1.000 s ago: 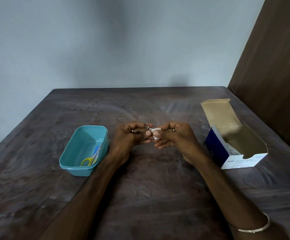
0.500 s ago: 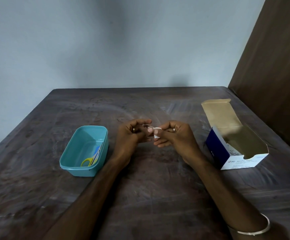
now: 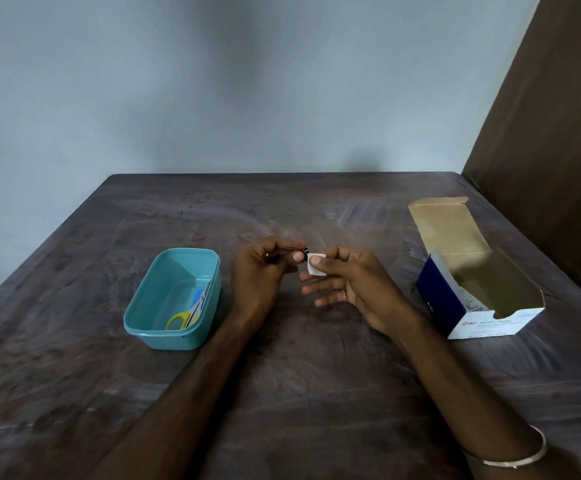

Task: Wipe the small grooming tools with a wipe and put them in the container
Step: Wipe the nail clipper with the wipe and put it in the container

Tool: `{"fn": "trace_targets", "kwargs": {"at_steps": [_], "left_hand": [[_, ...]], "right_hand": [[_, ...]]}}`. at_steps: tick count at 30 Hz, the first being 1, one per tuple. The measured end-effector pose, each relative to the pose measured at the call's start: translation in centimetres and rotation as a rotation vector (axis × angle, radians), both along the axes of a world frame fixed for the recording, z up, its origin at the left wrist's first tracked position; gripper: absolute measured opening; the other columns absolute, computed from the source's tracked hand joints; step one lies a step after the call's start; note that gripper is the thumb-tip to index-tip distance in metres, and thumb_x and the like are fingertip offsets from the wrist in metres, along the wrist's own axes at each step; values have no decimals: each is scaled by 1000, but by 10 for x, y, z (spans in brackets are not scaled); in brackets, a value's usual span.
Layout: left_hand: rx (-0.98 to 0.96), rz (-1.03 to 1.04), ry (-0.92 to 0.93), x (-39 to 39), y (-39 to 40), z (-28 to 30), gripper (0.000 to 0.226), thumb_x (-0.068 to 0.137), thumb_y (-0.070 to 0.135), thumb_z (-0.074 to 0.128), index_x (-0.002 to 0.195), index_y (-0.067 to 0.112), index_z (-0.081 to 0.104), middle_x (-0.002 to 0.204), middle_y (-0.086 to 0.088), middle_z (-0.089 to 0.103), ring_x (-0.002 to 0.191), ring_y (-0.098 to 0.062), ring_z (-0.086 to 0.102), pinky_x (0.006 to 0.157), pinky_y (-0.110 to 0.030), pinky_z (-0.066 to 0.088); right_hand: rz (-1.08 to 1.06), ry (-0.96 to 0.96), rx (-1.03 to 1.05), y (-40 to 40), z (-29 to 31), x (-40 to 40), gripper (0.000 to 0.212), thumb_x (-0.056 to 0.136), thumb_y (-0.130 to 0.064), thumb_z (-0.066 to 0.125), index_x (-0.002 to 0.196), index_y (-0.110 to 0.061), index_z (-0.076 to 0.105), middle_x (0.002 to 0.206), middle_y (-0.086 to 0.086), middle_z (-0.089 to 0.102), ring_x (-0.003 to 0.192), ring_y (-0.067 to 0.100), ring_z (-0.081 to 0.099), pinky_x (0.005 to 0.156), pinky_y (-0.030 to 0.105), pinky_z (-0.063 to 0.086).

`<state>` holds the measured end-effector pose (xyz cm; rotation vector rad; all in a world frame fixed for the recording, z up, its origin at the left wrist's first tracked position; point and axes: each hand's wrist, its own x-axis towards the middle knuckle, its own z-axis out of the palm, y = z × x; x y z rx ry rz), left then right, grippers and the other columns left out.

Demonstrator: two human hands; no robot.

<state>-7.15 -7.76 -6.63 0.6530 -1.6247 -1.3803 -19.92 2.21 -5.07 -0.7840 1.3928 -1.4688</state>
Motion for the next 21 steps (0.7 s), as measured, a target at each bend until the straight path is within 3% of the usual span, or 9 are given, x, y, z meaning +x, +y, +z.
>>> {"fn": "trace_targets", "kwargs": {"at_steps": [3, 8, 13, 17, 21], "left_hand": [[-40, -47, -15, 0, 2, 1, 18, 82, -10, 68, 91, 4, 76, 87, -7, 77, 82, -13, 73, 76, -24, 56], [-43, -78, 2, 1, 0, -1, 21, 82, -10, 67, 90, 6, 76, 90, -9, 78, 88, -23, 74, 82, -32, 58], [4, -40, 18, 1, -2, -2, 26, 80, -9, 70, 83, 16, 76, 84, -2, 77, 84, -18, 73, 81, -33, 58], [-35, -63, 18, 2, -1, -1, 24, 81, -9, 70, 85, 14, 77, 86, -3, 78, 86, -20, 74, 81, -32, 58], [-53, -61, -8, 2, -2, -2, 23, 82, -6, 70, 87, 16, 77, 86, -2, 78, 86, -18, 74, 80, -31, 58]], "right_hand": [[-19, 14, 16, 1, 1, 1, 21, 91, -25, 69, 97, -5, 63, 93, 21, 76, 80, 31, 76, 58, 34, 57], [-32, 12, 17, 2, 3, 2, 36, 90, -23, 70, 108, 7, 63, 91, 22, 75, 82, 32, 76, 57, 32, 58], [-32, -30, -11, 2, 4, 0, 27, 91, -10, 68, 108, 10, 62, 94, 22, 76, 85, 32, 76, 62, 31, 61], [-49, -1, -5, 2, 4, 2, 16, 90, -15, 69, 95, -1, 67, 89, 23, 75, 76, 29, 76, 66, 32, 63], [-50, -4, -19, 2, 4, 0, 16, 90, -12, 69, 97, 2, 66, 89, 23, 75, 77, 29, 76, 65, 32, 62]]}}
